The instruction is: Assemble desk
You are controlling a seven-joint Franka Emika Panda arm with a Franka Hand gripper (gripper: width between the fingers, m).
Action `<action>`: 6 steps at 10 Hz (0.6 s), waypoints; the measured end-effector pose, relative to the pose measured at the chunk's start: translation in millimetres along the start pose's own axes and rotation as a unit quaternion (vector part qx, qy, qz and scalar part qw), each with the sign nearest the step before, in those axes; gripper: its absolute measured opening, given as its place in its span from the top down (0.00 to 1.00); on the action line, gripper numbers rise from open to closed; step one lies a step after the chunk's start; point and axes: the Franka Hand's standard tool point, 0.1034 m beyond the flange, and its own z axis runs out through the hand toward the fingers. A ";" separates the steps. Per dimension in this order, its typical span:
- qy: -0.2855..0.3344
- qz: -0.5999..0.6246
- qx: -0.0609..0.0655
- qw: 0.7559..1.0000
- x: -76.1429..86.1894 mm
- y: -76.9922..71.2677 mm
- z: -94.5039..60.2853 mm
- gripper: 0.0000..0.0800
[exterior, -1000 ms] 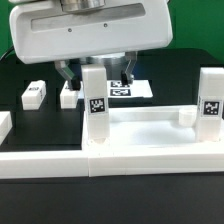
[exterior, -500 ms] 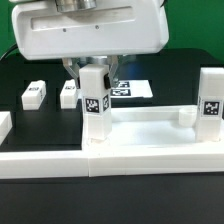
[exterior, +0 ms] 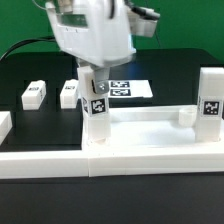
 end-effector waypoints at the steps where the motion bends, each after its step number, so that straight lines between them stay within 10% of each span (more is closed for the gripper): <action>1: -0.001 0.022 0.000 1.000 -1.0 -0.1 0.3 0.63; 6: -0.005 -0.244 -0.004 0.970 -1.3 0.4 -0.6 0.63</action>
Offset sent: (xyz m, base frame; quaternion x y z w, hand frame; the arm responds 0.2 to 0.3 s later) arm 0.0000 0.0000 0.0000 0.0000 0.0000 0.0000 1.0000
